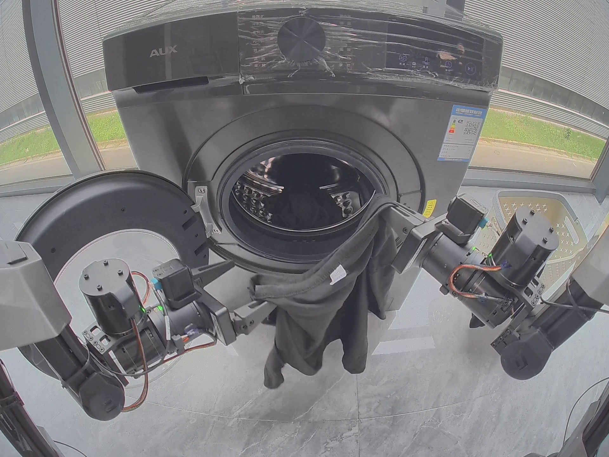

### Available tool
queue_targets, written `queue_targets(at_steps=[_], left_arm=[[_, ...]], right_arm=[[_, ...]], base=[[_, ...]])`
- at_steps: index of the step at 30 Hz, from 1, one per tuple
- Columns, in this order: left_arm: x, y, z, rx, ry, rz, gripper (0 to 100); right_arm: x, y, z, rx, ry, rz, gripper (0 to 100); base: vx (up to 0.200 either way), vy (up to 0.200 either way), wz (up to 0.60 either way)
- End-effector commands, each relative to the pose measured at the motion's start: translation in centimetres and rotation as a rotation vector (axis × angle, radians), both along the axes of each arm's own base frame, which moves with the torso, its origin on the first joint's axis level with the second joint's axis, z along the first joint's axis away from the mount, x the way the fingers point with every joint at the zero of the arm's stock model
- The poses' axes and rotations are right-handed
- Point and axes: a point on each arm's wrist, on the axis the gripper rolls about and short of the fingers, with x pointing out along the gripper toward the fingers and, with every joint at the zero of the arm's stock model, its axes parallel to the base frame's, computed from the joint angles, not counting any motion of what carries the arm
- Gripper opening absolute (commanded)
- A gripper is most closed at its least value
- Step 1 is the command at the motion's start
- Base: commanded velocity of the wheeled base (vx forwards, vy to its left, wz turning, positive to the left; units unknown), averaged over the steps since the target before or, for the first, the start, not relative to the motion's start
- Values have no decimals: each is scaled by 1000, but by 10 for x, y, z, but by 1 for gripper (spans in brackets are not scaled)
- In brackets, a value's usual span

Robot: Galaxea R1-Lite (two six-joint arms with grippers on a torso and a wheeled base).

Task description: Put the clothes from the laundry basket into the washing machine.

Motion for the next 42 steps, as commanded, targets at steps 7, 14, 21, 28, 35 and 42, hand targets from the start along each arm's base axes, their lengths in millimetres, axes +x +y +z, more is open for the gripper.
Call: queue_targets(at_steps=[7, 14, 21, 28, 35, 42], left_arm=[[13, -33, -33, 38, 69, -83, 100], [39, -56, -57, 51, 69, -95, 100], [62, -70, -77, 46, 60, -89, 100], [81, -69, -85, 36, 41, -56, 100], [88, -66, -94, 58, 32, -38, 100], [84, -69, -90, 62, 23, -49, 0]], right_arm=[[-12, 24, -4, -5, 0, 81, 0], [-26, 35, -2, -4, -2, 126, 0], [-41, 46, 3, 7, -15, 180, 0], [-49, 47, 4, 7, -10, 201, 0], [-52, 44, 1, -2, 6, 186, 0], [-49, 40, 3, 2, -1, 170, 0]], base=[[0, 0, 0], [0, 0, 0], [0, 0, 0], [0, 0, 0], [0, 0, 0], [0, 0, 0]])
